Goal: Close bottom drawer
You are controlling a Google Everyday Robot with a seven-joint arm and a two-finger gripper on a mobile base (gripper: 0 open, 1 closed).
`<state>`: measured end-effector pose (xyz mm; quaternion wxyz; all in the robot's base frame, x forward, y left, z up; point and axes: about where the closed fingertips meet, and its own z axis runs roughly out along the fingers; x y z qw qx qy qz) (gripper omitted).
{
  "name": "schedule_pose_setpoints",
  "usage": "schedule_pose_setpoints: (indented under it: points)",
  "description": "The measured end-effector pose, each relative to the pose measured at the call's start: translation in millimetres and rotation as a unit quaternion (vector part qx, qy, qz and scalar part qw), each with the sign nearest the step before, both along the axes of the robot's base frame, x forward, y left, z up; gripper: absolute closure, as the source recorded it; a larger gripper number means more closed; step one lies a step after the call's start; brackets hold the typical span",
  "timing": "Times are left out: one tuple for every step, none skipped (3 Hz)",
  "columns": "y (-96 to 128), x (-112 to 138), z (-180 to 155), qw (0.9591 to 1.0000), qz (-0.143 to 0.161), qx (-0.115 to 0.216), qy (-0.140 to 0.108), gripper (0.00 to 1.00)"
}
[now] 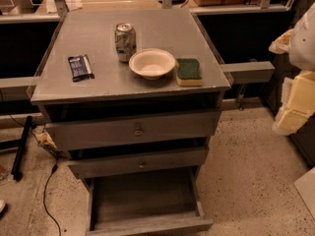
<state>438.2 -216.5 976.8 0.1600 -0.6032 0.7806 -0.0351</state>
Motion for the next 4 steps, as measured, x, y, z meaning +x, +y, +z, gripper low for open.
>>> schedule_pose_setpoints:
  points:
    - [-1.7,-7.8,-3.2,1.0000,-0.005,0.002,0.002,0.00]
    - [-1.7,-7.8,-3.2,1.0000,-0.005,0.002,0.002,0.00]
    - [-1.7,-7.8,-3.2,1.0000,-0.005,0.002,0.002,0.19]
    - [-1.6,-7.8,-3.2,1.0000,-0.005,0.002,0.002,0.42]
